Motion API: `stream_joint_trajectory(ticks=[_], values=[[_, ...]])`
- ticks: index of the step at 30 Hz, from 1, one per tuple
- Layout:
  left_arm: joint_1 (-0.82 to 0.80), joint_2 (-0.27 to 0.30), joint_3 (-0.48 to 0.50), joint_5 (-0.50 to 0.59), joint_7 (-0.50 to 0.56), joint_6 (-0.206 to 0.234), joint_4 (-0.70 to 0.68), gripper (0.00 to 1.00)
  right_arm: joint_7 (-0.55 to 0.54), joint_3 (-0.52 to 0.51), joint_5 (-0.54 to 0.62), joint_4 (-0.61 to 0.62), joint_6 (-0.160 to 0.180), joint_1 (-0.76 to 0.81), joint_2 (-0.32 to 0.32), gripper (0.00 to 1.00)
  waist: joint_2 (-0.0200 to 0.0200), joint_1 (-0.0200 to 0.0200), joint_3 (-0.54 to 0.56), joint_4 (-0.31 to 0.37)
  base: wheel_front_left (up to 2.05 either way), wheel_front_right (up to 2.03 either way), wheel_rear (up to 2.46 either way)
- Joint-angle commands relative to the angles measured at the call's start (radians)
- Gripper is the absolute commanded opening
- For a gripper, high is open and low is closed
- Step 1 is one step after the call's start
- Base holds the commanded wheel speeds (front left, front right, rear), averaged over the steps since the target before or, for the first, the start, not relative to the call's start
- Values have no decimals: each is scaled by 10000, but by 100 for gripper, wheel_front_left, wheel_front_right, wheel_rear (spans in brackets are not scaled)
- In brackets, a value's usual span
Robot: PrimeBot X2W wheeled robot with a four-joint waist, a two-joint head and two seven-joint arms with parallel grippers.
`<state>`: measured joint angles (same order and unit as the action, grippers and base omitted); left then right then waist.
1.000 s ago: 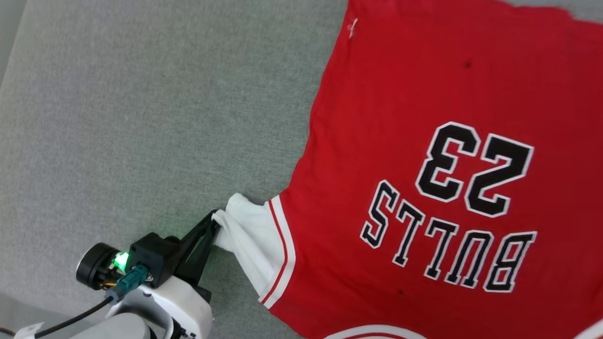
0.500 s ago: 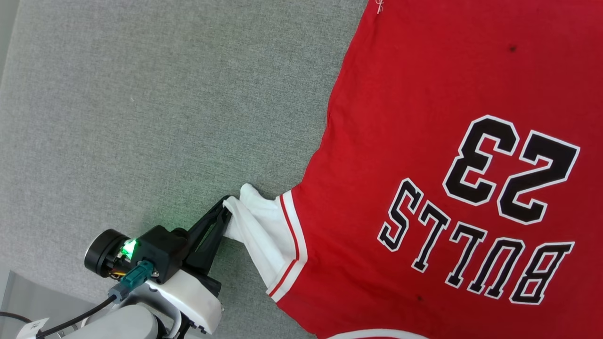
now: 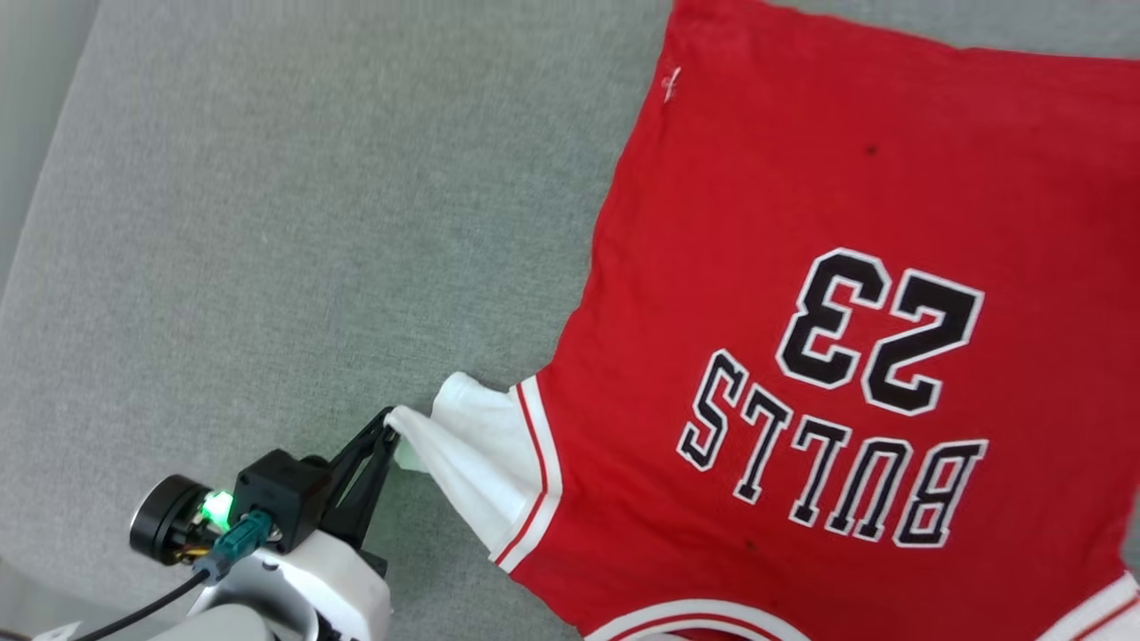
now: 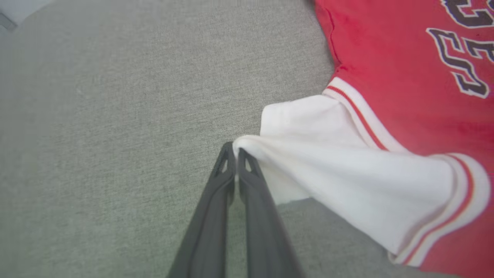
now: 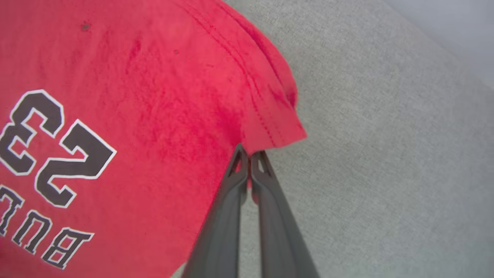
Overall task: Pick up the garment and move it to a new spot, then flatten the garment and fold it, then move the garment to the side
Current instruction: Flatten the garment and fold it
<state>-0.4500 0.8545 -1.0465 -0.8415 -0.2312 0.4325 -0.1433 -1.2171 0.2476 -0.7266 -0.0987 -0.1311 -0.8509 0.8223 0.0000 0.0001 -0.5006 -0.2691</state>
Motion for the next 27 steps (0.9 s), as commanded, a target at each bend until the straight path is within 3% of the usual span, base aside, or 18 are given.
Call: stream_joint_trajectory(ticks=[1, 9, 17, 22, 27], values=[[197, 95, 41, -72, 7, 109, -53, 0, 151, 88, -196, 185, 8, 312, 148, 0, 0, -1, 659, 467, 0, 0, 0], [929, 544, 90, -504, -7, 440, -183, 0, 944, 243, -1293, 1511, 8, 2330, 1267, 0, 0, -1, 1842, 1300, 0, 0, 0], [1577, 992, 208, -835, -93, 660, -329, 0, 1801, -99, -2072, 2285, 8, 5736, 2432, 0, 0, -1, 2513, 1977, 0, 0, 0], [1707, 1045, 209, -876, -112, 659, -385, 0, 2598, -409, -2451, 2129, 8, 8507, 2597, 0, 0, -1, 2637, 2167, 0, 0, 0], [1803, 1068, 232, -937, -150, 678, -385, 0, 3596, -699, -2659, 1973, 8, 10979, 2215, 0, 0, -1, 2618, 2332, 0, 0, 0]])
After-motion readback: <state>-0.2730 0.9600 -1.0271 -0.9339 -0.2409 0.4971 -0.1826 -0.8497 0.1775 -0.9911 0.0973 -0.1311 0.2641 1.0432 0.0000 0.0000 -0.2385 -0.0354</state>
